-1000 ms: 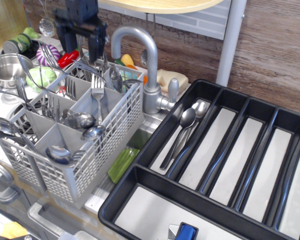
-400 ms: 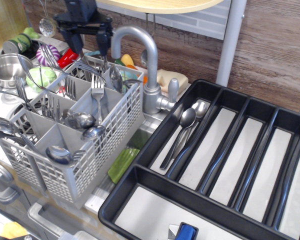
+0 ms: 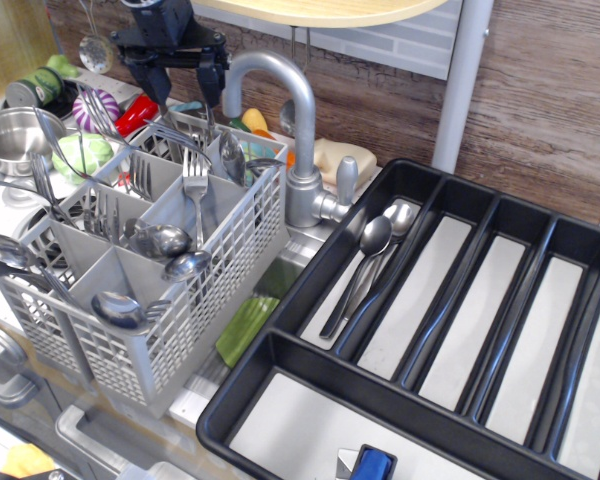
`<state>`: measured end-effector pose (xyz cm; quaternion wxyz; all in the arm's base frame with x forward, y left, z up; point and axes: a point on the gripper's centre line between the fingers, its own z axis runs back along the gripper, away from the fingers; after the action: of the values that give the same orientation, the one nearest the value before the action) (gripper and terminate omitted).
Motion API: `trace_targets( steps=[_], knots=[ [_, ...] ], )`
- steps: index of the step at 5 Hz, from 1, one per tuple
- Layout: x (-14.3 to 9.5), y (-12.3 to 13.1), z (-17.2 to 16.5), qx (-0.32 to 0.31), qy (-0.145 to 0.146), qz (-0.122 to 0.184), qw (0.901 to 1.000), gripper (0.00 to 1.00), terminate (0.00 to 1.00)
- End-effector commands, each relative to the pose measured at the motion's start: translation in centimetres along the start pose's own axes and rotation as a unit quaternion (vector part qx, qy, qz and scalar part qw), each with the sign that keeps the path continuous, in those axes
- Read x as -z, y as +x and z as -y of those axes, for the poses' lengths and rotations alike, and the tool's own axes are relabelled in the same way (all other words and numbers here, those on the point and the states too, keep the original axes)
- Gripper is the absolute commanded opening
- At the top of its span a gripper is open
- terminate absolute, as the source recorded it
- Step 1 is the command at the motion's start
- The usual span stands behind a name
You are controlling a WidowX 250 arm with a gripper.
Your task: Put small spoon from basket to tray
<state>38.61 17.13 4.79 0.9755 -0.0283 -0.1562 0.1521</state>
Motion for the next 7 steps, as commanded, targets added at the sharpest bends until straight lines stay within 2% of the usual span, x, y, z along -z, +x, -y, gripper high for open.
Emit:
trace_targets(
  steps=[1,2,3,4,5,7],
  knots=[
    [-0.3,0.8,0.2,0.002,-0.008,0.029,0.9995,1.00,0.00],
    [1.0,0.9,0.2,0.009,0.002,0.034,0.9994,1.00,0.00],
    [0.5,1.1,0.5,0.005,0.014,0.033,0.9993,0.00,0.00],
    [0.3,1.1,0.8,0.003,0.019,0.029,0.9994,0.00,0.00],
    [-2.5,0.8,1.2,0.008,0.036,0.016,0.9992,0.00,0.00],
    [-11.6,-0.8,3.5,0.014,0.087,0.015,0.9960,0.00,0.00]
  ],
)
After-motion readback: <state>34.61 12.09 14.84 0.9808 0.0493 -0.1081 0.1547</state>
